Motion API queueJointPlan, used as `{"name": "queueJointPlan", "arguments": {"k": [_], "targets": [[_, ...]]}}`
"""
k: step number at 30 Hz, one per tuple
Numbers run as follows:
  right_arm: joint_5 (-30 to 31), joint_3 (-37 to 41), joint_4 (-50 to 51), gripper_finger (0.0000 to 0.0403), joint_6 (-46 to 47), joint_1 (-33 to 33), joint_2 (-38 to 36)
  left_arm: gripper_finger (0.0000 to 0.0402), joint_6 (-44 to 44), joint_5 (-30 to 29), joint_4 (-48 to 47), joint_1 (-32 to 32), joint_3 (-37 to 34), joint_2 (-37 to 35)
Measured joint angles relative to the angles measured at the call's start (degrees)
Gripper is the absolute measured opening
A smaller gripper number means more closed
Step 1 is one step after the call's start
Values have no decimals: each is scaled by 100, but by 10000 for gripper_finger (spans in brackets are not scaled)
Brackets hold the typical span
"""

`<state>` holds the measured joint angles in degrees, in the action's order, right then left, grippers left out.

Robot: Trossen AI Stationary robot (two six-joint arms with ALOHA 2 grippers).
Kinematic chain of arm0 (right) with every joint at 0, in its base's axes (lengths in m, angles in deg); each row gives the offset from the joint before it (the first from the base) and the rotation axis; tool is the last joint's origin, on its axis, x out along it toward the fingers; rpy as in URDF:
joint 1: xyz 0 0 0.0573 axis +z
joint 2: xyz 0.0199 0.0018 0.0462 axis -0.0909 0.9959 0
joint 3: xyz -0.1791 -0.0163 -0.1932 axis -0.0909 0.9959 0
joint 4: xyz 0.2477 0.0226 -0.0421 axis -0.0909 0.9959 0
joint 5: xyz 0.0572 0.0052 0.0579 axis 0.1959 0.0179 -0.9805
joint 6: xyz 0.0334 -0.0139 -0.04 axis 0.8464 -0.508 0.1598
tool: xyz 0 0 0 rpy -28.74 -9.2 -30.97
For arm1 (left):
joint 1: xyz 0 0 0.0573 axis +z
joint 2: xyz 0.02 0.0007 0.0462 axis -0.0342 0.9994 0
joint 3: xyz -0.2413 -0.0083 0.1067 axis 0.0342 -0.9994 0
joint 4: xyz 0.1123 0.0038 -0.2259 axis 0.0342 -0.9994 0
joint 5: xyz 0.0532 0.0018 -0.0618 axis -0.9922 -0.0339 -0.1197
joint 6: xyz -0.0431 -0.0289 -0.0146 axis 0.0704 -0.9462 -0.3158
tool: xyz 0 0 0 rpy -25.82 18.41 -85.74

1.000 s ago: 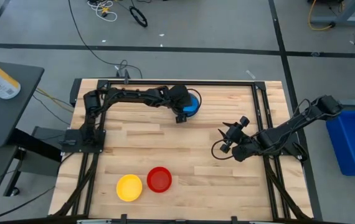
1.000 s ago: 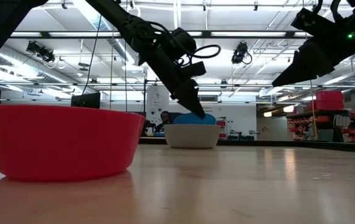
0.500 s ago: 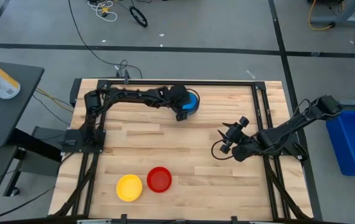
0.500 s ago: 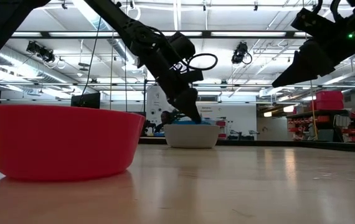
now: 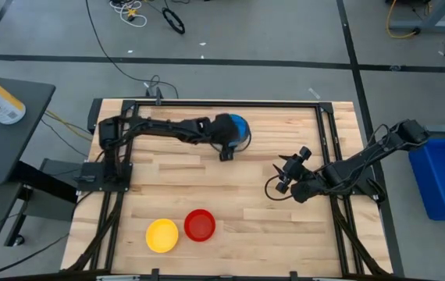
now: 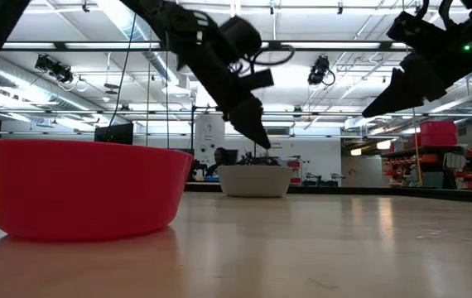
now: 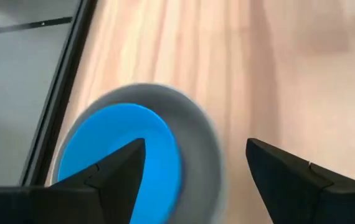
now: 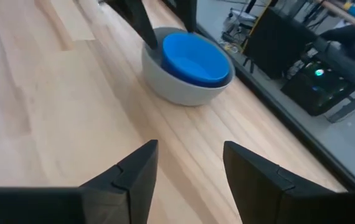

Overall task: Nest bowls inside each other
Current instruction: Stack the red bowl on the blue bowl

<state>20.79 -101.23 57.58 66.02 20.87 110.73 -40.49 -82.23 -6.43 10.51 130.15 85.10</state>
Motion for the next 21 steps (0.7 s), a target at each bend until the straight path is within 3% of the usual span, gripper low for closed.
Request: {"name": "queueJointPlan", "arguments": {"k": [8, 11, 16, 21], "targets": [[-407, 0, -3, 194, 61, 55, 0, 284, -909, -926, -2207, -1231, -188, -537], [88, 124, -133, 190, 66, 215, -2, 285, -1394, -1131, -2276, -1799, -665, -824], [1536, 741, 21, 184, 850, 937, -406, 286, -2367, -1463, -2067, -2492, -1366, -1406], [1544, 1114, 20, 181, 793, 2167, -1488, 286, -2809, -1763, -1830, -2903, -1705, -1899]]}}
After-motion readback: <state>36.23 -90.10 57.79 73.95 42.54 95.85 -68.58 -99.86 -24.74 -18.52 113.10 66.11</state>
